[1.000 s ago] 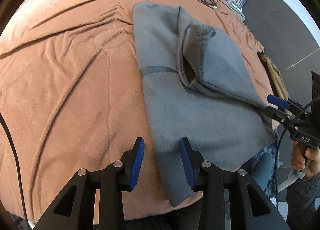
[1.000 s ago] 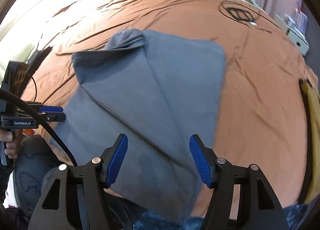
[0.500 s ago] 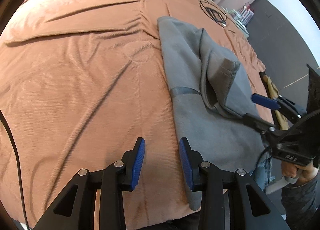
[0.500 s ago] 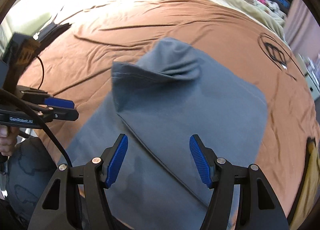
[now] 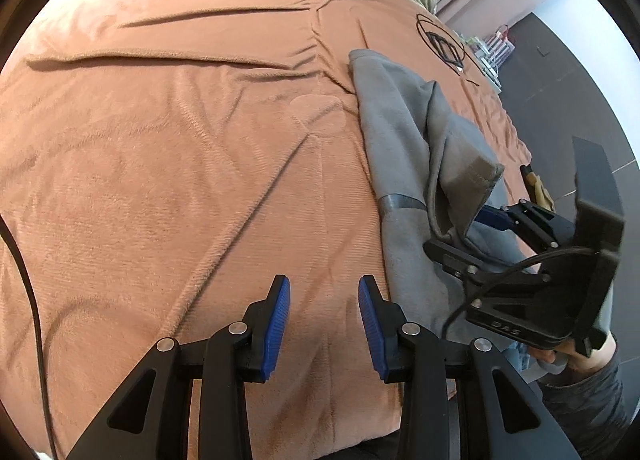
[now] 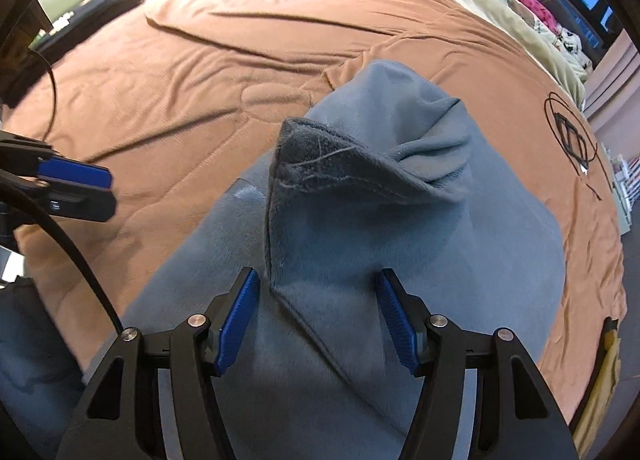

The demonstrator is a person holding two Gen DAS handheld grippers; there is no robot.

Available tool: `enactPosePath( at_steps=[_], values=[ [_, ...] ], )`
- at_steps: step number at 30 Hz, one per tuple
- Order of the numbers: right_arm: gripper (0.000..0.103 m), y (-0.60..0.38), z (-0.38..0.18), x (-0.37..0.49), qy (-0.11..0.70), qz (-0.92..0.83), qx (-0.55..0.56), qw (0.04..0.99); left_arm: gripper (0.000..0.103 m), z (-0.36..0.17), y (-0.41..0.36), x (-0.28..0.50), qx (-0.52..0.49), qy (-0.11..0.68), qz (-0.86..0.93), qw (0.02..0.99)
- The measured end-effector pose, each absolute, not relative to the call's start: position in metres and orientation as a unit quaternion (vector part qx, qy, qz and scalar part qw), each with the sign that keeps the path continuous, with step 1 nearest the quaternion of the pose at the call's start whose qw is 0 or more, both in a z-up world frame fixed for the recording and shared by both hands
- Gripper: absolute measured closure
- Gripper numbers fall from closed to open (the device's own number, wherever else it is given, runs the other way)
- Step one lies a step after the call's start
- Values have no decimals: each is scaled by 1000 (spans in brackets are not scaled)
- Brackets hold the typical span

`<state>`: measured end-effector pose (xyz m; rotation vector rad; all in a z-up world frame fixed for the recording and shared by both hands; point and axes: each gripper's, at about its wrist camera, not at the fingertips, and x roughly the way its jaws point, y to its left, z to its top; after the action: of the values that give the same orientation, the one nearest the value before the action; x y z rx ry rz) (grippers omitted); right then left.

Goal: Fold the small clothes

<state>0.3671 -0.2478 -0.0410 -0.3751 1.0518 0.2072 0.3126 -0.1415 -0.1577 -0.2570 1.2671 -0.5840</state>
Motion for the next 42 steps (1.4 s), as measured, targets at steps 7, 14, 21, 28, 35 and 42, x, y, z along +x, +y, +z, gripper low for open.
enactPosePath(
  at_steps=[7,14,21,28,35,42],
  values=[
    [97,-255,-29,379,494,105,-160,848,65,-153,-148,321,-116,581,-271,759],
    [98,-282,-2,380,476,92,-166,859,65,-144,-163,328,-106,577,-275,762],
    [98,-306,22,369,453,72,-156,875,65,-132,-184,334,-90,572,-281,766],
    [98,-337,50,357,429,45,-129,893,65,-121,-208,343,-71,565,-286,771],
    [98,-364,56,366,423,30,-100,900,65,-119,-229,358,-53,565,-283,773],
    [98,-396,43,379,426,22,-51,903,65,-125,-245,371,-33,569,-279,773]
  ],
)
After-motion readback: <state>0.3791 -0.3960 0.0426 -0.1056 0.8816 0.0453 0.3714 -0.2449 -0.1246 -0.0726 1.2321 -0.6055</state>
